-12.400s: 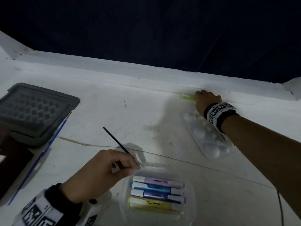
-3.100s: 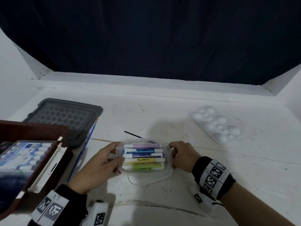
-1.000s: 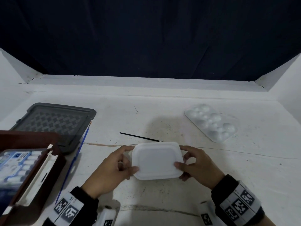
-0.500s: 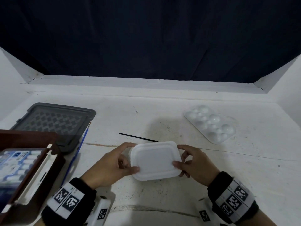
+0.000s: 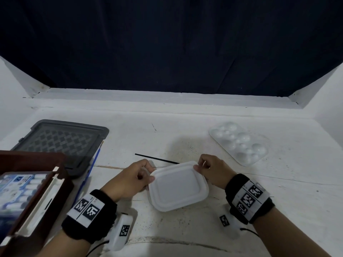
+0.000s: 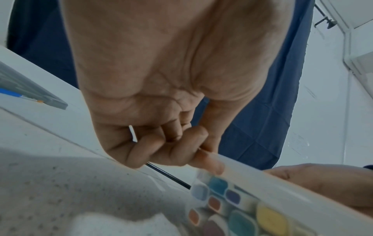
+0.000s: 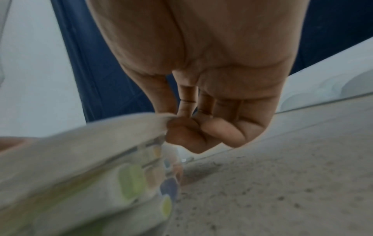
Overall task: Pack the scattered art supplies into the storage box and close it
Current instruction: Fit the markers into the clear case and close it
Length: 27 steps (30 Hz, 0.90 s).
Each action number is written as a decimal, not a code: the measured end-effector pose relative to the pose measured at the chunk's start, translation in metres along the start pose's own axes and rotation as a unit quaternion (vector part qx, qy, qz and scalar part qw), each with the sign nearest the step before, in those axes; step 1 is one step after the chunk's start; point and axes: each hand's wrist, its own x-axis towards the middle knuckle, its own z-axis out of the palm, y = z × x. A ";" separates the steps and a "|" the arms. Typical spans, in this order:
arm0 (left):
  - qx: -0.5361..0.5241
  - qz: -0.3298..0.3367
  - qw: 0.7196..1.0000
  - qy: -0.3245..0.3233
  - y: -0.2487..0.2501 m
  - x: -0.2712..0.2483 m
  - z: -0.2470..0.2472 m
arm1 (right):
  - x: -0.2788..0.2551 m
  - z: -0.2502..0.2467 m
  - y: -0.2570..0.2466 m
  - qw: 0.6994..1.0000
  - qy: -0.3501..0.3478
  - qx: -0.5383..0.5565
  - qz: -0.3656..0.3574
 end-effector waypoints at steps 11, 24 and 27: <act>0.028 0.008 0.997 -0.069 0.013 -0.020 0.007 | -0.015 0.004 0.001 0.997 0.071 0.018 0.027; 0.153 0.044 0.981 -0.107 0.013 -0.012 0.021 | -0.031 0.009 0.011 0.996 0.074 0.045 0.003; 0.157 0.042 0.976 -0.147 0.019 -0.014 0.025 | -0.026 0.007 0.007 0.995 0.082 0.059 0.004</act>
